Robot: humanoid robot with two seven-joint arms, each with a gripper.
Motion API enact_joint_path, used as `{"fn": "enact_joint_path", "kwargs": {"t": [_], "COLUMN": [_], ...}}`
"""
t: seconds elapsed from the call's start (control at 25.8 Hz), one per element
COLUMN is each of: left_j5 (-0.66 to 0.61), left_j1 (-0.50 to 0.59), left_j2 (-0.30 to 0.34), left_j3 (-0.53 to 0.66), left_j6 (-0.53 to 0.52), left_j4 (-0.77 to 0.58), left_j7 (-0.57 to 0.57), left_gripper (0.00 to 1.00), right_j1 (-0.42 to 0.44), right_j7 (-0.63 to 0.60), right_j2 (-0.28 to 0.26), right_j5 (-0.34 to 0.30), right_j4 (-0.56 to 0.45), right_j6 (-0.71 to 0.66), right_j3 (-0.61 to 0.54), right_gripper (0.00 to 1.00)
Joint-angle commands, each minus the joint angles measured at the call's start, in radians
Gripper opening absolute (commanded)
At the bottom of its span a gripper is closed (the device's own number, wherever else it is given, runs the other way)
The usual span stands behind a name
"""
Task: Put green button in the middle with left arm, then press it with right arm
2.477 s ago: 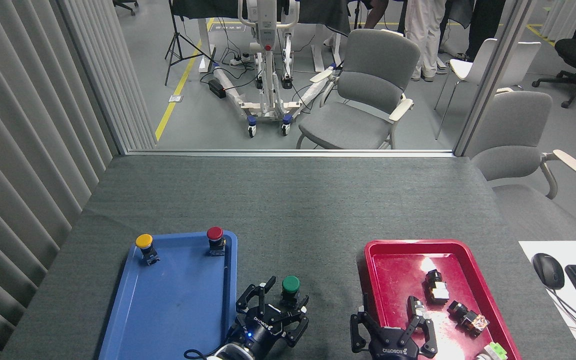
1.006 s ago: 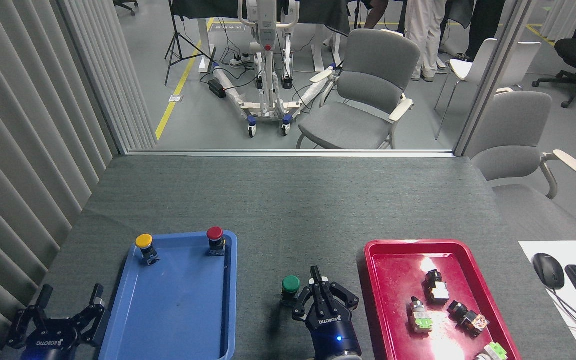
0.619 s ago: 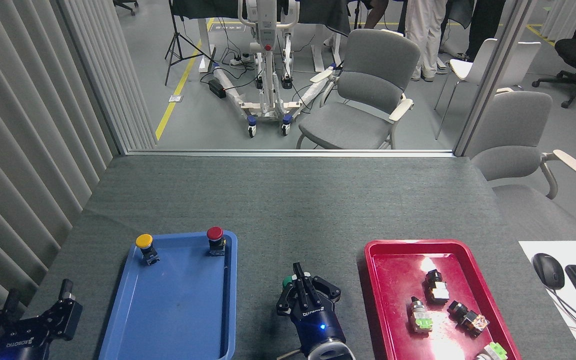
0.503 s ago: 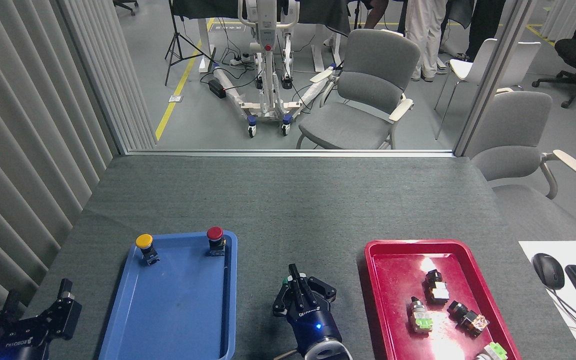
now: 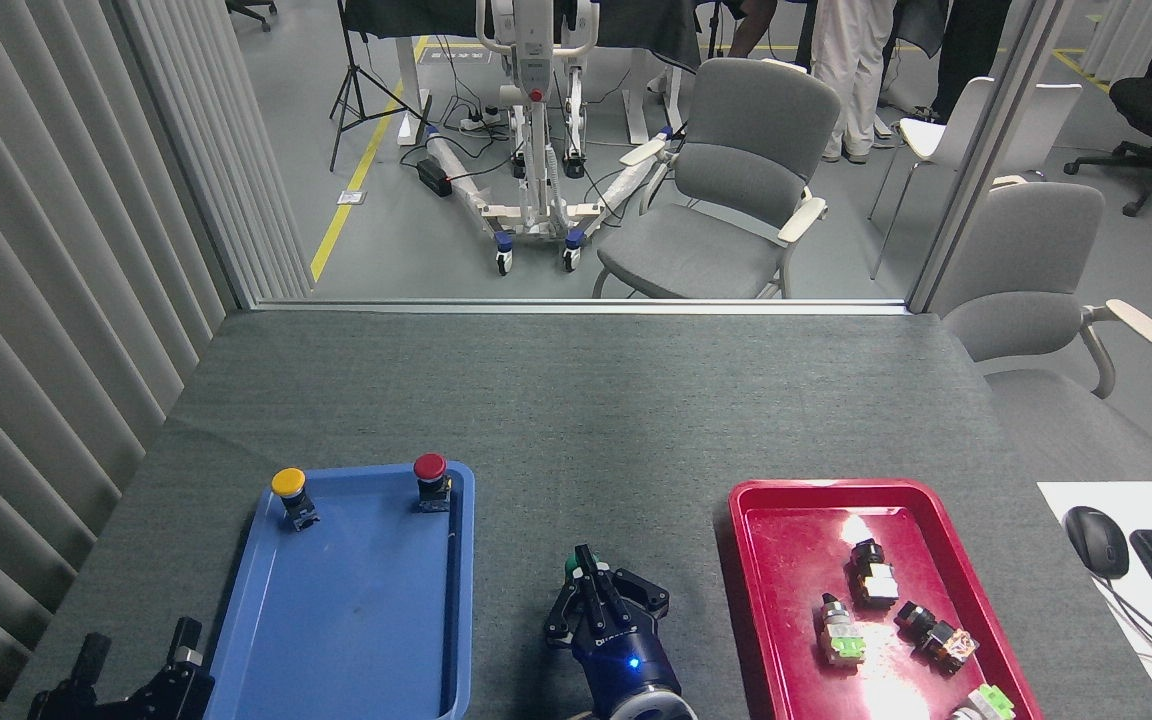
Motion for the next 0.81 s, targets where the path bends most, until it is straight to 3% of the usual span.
{"fn": "enact_joint_path", "kwargs": {"t": [0.0, 0.27, 0.5, 0.77], "left_j5": [-0.001, -0.022, -0.263, -0.266], "left_j1": [0.033, 0.046, 0.006, -0.034], "left_j2": [-0.014, -0.012, -0.011, 0.012], "left_j3": [-0.003, -0.004, -0.004, -0.004], "left_j6": [-0.011, -0.008, -0.007, 0.023], "left_j4": [-0.003, -0.026, -0.028, -0.029], "left_j7": [0.003, 0.01, 0.007, 0.003], "left_gripper": [0.99, 0.99, 0.99, 0.99], "right_j1": [0.0, 0.0, 0.002, 0.003], "right_j7": [-0.001, 0.013, 0.018, 0.018], "right_j2": [0.0, 0.0, -0.001, -0.001], "right_j5": [0.0, -0.037, -0.045, -0.048], "right_j4": [0.004, 0.008, 0.011, 0.018], "right_j6": [0.003, 0.003, 0.004, 0.003], "right_j3": [0.0, 0.0, 0.003, 0.011], "right_gripper": [0.05, 0.06, 0.05, 0.06]}}
